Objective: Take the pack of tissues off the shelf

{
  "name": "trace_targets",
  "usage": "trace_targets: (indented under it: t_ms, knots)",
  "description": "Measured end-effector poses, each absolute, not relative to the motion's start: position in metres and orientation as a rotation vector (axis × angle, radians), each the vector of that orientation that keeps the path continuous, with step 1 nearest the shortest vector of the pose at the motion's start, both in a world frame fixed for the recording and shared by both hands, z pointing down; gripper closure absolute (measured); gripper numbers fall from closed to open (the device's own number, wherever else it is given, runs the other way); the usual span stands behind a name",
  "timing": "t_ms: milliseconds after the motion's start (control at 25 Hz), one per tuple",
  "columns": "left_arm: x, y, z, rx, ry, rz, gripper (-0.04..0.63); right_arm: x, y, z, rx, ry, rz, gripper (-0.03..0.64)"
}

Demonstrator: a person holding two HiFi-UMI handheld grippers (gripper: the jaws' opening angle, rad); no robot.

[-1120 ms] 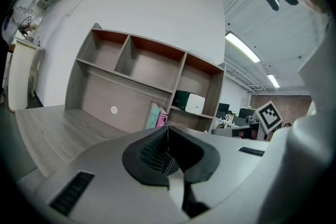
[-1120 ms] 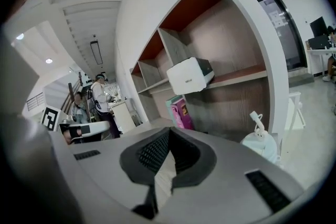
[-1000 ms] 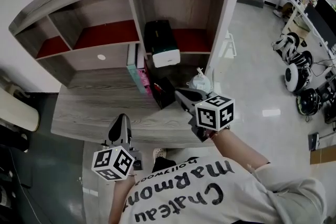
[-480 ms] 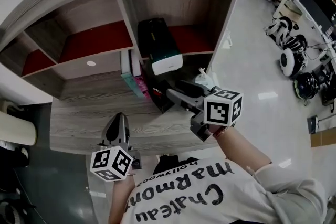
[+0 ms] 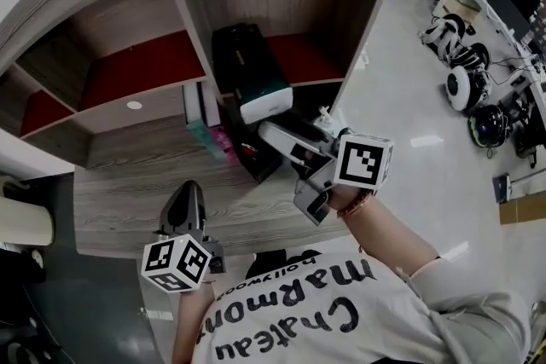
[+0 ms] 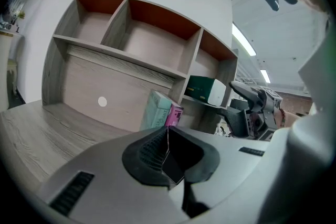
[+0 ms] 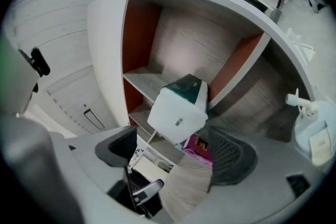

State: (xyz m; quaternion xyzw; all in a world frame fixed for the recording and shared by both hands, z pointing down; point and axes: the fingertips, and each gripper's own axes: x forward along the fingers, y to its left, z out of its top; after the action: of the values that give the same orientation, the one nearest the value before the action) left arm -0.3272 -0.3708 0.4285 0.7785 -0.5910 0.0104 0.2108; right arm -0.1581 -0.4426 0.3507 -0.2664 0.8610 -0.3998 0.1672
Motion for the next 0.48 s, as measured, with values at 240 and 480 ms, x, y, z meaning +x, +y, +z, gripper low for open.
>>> trace_targets:
  t_ms: [240, 480]
  knots:
    - [-0.328, -0.374, 0.431, 2.165, -1.626, 0.043, 0.577, -0.156, -0.454, 0.346, -0.745, 2.333, -1.191, 0.198]
    - [-0.337, -0.381, 0.429, 2.168, -1.63, 0.051, 0.577, -0.156, -0.466, 0.344, -0.752, 2.231, -1.254, 0.167]
